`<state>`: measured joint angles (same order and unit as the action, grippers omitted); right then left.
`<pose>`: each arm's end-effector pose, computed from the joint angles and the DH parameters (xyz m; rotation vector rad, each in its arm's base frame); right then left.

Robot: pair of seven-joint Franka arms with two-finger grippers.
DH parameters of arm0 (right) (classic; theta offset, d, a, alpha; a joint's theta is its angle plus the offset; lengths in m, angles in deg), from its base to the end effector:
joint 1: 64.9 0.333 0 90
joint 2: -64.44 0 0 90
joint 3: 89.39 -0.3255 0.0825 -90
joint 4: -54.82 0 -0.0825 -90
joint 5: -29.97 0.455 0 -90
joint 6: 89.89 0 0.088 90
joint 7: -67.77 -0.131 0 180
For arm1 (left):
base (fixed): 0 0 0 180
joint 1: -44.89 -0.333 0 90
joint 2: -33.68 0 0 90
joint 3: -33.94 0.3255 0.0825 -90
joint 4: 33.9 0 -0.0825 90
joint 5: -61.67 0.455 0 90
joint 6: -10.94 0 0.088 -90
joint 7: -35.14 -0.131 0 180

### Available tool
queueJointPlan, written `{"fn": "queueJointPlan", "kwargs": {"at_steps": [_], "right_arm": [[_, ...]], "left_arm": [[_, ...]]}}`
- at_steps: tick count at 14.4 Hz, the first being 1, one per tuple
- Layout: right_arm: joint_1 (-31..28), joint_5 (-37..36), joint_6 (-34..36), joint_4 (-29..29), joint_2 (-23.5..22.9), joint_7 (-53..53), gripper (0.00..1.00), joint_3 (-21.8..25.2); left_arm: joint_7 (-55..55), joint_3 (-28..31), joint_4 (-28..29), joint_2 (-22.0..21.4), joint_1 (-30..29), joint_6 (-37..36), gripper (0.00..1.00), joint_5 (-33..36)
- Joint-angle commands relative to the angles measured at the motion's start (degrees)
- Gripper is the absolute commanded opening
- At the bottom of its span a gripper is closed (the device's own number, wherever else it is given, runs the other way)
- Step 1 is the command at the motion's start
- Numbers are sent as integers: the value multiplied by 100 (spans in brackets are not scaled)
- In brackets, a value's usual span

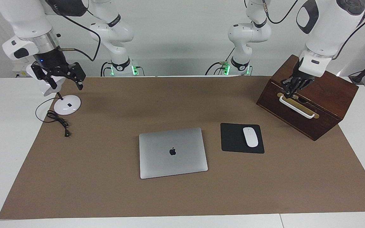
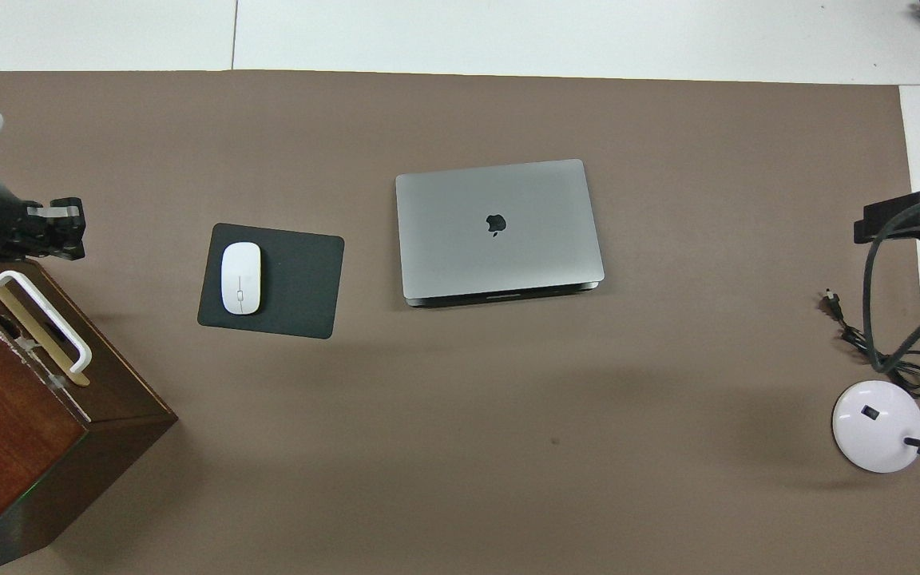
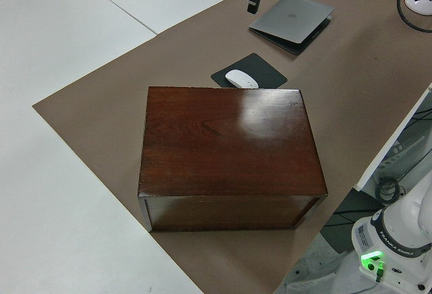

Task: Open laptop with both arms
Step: 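Move the left gripper over the mouse pad while the right gripper approaches the laptop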

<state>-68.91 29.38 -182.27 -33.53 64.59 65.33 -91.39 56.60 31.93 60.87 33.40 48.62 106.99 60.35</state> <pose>0.6307 -0.0234 0.6312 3.1270 -0.1214 0.1143 0.6291 -0.0661 0.5770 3.0832 0.4290 0.0329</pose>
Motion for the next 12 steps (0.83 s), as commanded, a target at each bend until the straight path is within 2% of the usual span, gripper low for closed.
{"fn": "queueJointPlan", "kwargs": {"at_steps": [1,4,6,8,10,12], "right_arm": [[-91,85,-70,-147,125,165,100,-64],[-65,85,-79,-147,125,121,100,-64],[-65,85,-79,-147,125,121,100,-64],[-30,85,-79,-156,125,112,100,-82],[171,85,-96,-182,151,174,100,-90],[426,76,-192,-278,187,252,100,-90]], "left_arm": [[961,26,567,-340,85,132,0,-419],[1875,34,1252,-648,6,693,0,-1193],[2569,61,1429,-692,-73,888,0,-1834],[3369,52,1727,-797,-56,1203,0,-2152],[4169,43,1965,-842,-3,1503,0,-2617],[4313,43,2211,-903,-3,1548,0,-3100]]}}
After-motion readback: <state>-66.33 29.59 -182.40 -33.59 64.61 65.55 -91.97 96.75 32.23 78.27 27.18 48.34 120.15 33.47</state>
